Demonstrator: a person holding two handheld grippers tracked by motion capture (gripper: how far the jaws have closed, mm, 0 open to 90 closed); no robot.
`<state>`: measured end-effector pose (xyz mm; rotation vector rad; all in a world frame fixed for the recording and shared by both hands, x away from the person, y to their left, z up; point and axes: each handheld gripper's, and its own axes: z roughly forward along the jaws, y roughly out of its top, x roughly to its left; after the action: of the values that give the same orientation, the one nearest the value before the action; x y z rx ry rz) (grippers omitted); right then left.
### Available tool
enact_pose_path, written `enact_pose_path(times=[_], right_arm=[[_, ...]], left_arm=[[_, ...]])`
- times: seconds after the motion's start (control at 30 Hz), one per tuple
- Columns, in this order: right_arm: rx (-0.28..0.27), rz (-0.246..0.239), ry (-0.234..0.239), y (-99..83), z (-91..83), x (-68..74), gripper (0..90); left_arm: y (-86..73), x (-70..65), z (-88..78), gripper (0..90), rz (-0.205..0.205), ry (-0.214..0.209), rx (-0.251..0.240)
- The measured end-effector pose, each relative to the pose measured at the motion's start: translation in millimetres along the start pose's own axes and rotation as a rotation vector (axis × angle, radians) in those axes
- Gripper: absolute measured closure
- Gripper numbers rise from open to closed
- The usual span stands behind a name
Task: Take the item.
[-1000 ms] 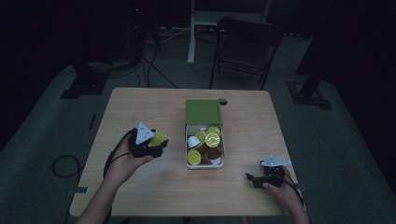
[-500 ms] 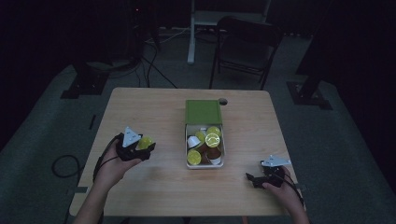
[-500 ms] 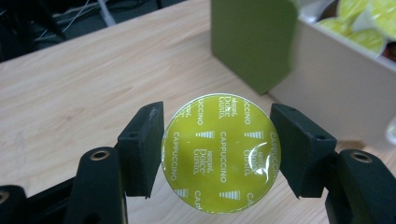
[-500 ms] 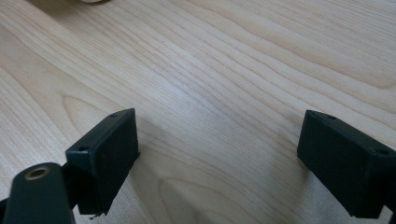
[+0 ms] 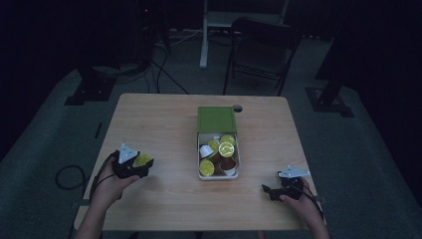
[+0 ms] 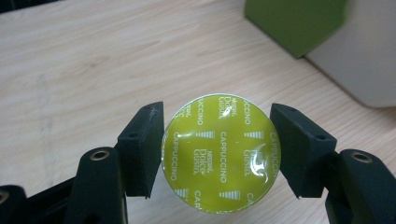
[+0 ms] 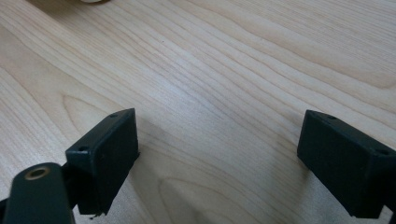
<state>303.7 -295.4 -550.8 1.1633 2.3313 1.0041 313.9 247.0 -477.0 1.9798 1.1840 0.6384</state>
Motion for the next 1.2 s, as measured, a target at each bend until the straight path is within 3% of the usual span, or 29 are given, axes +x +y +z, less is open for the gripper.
enact_pose_path(times=[0.07,0.57,0.73,1.0,1.2], right_arm=[[0.001,0.005,-0.003,0.0,-0.1,0.4,12.0],[0.000,0.008,-0.005,0.0,0.1,0.6,12.0],[0.000,0.008,-0.005,0.0,0.1,0.6,12.0],[0.000,0.008,-0.005,0.0,0.1,0.6,12.0],[0.000,0.008,-0.005,0.0,0.1,0.6,12.0]], left_arm=[[-9.8,4.5,0.2,38.7,-0.014,0.004,0.009],[-36.2,14.9,6.4,38.7,-0.027,0.042,0.061],[-41.0,16.1,9.5,38.7,-0.031,0.038,0.070],[-46.2,16.0,14.9,38.6,-0.003,0.035,0.106],[-45.9,16.0,14.0,38.2,0.003,0.033,0.105]])
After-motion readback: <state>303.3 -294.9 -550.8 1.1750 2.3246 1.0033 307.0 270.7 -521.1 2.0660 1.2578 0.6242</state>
